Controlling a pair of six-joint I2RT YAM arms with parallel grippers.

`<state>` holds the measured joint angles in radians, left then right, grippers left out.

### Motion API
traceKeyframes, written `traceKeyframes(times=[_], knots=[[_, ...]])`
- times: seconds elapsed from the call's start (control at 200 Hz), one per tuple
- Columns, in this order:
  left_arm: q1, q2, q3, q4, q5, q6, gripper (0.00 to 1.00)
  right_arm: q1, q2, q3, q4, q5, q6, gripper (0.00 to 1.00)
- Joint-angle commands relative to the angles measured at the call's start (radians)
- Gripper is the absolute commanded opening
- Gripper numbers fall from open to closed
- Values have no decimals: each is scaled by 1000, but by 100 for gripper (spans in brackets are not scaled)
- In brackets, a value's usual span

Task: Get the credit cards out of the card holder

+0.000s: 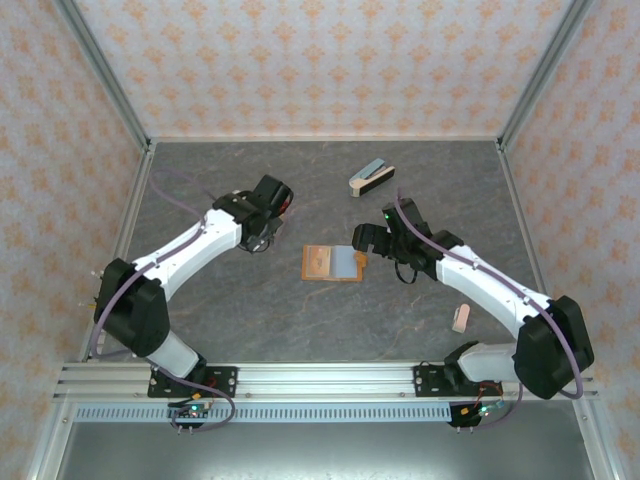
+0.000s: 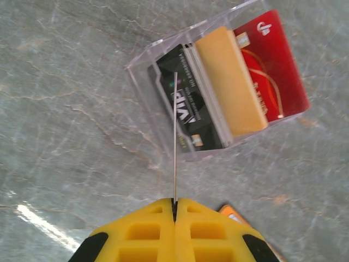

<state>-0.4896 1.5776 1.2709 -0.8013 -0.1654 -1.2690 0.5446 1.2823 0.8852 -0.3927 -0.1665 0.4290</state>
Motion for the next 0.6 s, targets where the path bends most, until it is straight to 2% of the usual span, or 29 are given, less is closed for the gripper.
traceKeyframes(times=[0.0, 0.23, 0.45, 0.596], knots=[[8, 33, 61, -53, -54, -110, 0, 3, -18, -16, 33, -3, -32, 100], [45, 59, 55, -14, -44, -241, 0, 4, -18, -29, 40, -14, -54, 100], [83, 115, 65, 43, 62, -231, 0, 4, -9, -40, 59, -20, -57, 100], [91, 145, 77, 57, 79, -233, 0, 4, -1, -40, 60, -19, -61, 100]])
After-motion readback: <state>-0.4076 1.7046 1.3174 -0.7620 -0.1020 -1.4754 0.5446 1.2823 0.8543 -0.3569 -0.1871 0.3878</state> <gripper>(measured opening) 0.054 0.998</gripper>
